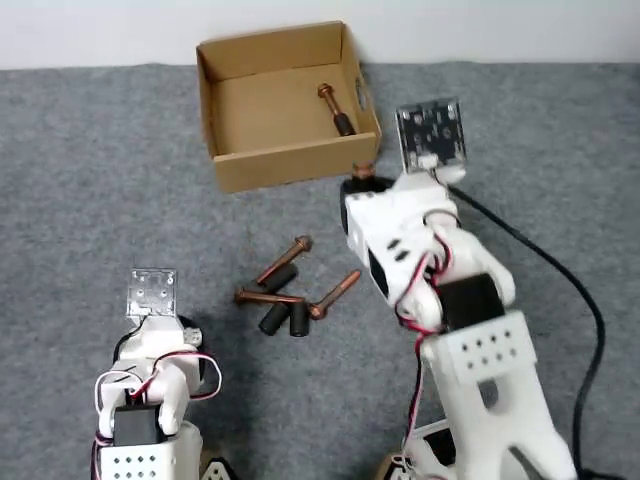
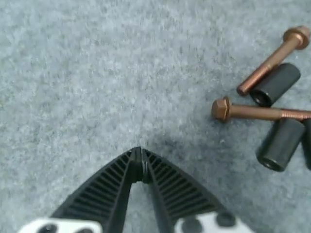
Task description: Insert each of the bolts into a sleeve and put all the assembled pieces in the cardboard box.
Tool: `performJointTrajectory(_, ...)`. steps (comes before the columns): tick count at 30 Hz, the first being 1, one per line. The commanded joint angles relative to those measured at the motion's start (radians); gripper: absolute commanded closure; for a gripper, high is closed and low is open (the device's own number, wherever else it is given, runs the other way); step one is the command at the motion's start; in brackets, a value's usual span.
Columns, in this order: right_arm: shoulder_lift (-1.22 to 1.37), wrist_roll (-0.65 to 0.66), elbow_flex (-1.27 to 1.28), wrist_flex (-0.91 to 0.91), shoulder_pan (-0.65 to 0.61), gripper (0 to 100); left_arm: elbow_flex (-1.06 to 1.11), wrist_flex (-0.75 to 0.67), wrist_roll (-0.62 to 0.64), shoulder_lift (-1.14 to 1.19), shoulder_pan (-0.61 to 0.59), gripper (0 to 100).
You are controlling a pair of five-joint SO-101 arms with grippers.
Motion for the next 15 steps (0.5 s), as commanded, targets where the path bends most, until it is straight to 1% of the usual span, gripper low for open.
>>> performJointTrajectory(1, 0.079, -0.008, -0.143, -0.059, 0.008, 99.1, -0.004, 0.012, -0.008, -0.009, -0.009, 100)
performJointTrajectory(6, 0.226, -0.009, -0.284, -0.117, 0.005, 99.1, -0.004, 0.012, -0.009, -0.009, -0.009, 100)
performJointTrajectory(15, 0.438, -0.012, -0.523, -0.119, 0.002, 99.1, -0.004, 0.012, -0.009, -0.009, -0.009, 100)
